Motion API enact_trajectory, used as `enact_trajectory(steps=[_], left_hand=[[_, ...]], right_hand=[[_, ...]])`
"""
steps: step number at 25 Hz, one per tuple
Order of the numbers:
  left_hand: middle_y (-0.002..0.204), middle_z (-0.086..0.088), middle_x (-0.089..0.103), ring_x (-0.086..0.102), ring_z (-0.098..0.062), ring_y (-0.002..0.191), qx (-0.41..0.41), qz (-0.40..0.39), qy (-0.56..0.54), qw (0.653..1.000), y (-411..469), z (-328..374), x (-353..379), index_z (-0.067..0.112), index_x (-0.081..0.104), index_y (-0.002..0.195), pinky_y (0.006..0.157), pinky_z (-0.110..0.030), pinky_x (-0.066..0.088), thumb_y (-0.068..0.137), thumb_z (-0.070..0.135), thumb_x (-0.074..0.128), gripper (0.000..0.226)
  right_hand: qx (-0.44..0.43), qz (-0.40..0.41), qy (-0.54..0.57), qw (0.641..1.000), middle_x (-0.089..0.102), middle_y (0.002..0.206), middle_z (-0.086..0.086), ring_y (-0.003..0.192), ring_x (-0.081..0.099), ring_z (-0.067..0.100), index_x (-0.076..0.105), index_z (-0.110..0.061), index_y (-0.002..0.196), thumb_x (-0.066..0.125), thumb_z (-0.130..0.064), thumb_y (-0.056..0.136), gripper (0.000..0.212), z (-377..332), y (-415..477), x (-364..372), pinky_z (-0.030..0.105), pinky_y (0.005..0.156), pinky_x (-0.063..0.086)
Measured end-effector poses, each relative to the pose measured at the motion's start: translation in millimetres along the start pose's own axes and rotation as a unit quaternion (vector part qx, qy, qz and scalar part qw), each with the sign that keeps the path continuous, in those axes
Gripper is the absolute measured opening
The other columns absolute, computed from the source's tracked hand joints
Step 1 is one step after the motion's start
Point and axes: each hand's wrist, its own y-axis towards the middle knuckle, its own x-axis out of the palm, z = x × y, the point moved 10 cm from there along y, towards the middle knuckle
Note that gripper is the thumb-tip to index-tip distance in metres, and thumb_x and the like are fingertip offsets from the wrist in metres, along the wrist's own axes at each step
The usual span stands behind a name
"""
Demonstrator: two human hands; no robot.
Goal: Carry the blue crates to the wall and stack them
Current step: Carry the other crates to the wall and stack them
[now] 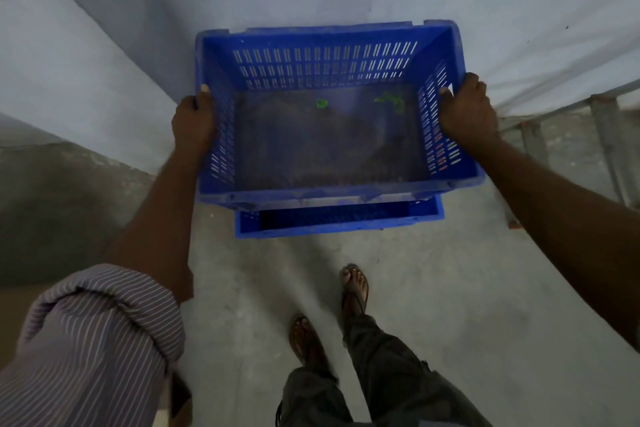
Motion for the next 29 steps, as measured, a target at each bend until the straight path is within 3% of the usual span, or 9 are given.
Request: enact_trajectory(steps=[2, 6, 8, 12, 17, 20, 23, 29], left_hand=[[0.128, -0.019, 0.062, 0.061, -0.033, 0.113, 0.069, 0.011, 0.07, 0.995, -11.8, 12.7, -5.4, 0.007, 0.055, 0.131, 0.091, -0.039, 0.048, 0.104, 0.045, 0.045, 0.047], [0.139, -0.022, 0.053, 0.054, -0.037, 0.125, 0.085, -0.021, 0.087, 0.992, -49.4, 0.6, -6.7, 0.006, 0.047, 0.144, 0.1, -0.042, 0.044, 0.107, 0.029, 0.041, 0.044], [0.136, -0.026, 0.054, 0.054, -0.04, 0.124, 0.076, -0.039, 0.096, 0.992, -61.9, -12.9, -8.2, 0.0, 0.048, 0.14, 0.098, -0.041, 0.043, 0.108, 0.031, 0.039, 0.045], [0.132, -0.029, 0.057, 0.056, -0.044, 0.12, 0.067, -0.031, 0.166, 0.983, -72.5, -13.4, -15.0, -0.003, 0.053, 0.128, 0.096, -0.044, 0.043, 0.109, 0.036, 0.035, 0.047], [0.126, -0.028, 0.062, 0.058, -0.045, 0.117, 0.082, 0.008, 0.231, 0.97, -81.7, -6.3, -21.8, -0.001, 0.058, 0.124, 0.095, -0.046, 0.044, 0.108, 0.036, 0.037, 0.045], [0.127, -0.027, 0.063, 0.059, -0.047, 0.116, 0.071, 0.035, 0.261, 0.962, -97.6, -19.5, -21.9, 0.007, 0.054, 0.134, 0.094, -0.048, 0.046, 0.106, 0.04, 0.037, 0.046], [0.123, -0.03, 0.064, 0.061, -0.051, 0.111, 0.125, 0.072, 0.261, 0.955, -109.3, -21.9, -24.1, 0.012, 0.048, 0.144, 0.091, -0.051, 0.047, 0.107, 0.041, 0.035, 0.049], [0.115, -0.032, 0.064, 0.06, -0.05, 0.106, 0.143, 0.073, 0.266, 0.951, -115.8, -23.2, -25.9, 0.003, 0.055, 0.122, 0.088, -0.051, 0.045, 0.105, 0.042, 0.036, 0.046]], right_hand=[[-0.03, 0.039, -0.068, 0.996, 0.044, 0.146, 0.019, 0.128, 0.048, 0.041, 0.031, -0.009, 0.15, 0.049, -0.041, 0.1, 0.062, -10.5, -24.9, -0.7, 0.057, 0.097, 0.044], [-0.026, 0.068, -0.1, 0.992, 0.026, 0.162, 0.017, 0.141, 0.035, 0.043, 0.028, -0.011, 0.155, 0.059, -0.033, 0.093, 0.073, -3.2, -79.8, 16.8, 0.057, 0.107, 0.036], [0.008, 0.064, -0.071, 0.995, 0.031, 0.158, 0.02, 0.135, 0.043, 0.046, 0.024, -0.008, 0.156, 0.06, -0.022, 0.09, 0.076, 14.7, -84.6, 12.1, 0.056, 0.103, 0.041], [0.014, 0.037, -0.055, 0.998, 0.054, 0.128, 0.027, 0.11, 0.059, 0.052, 0.024, -0.013, 0.155, 0.06, -0.014, 0.089, 0.075, 30.6, -80.2, 6.3, 0.057, 0.083, 0.052], [-0.003, 0.027, -0.081, 0.996, 0.055, 0.127, 0.027, 0.114, 0.057, 0.049, 0.018, -0.017, 0.159, 0.059, -0.016, 0.092, 0.079, 34.3, -75.9, 4.7, 0.056, 0.087, 0.05], [-0.011, 0.006, -0.093, 0.996, 0.054, 0.128, 0.028, 0.116, 0.055, 0.049, 0.011, -0.02, 0.163, 0.05, -0.014, 0.095, 0.079, 40.9, -77.7, 3.6, 0.054, 0.09, 0.048], [-0.028, 0.014, -0.083, 0.996, 0.054, 0.126, 0.028, 0.112, 0.055, 0.049, 0.006, -0.024, 0.164, 0.047, -0.015, 0.095, 0.08, 45.9, -89.7, 0.0, 0.055, 0.089, 0.049], [-0.02, 0.0, -0.091, 0.996, 0.054, 0.129, 0.025, 0.116, 0.057, 0.045, 0.003, -0.021, 0.164, 0.055, -0.018, 0.097, 0.084, 59.7, -117.1, 0.0, 0.054, 0.089, 0.048]])
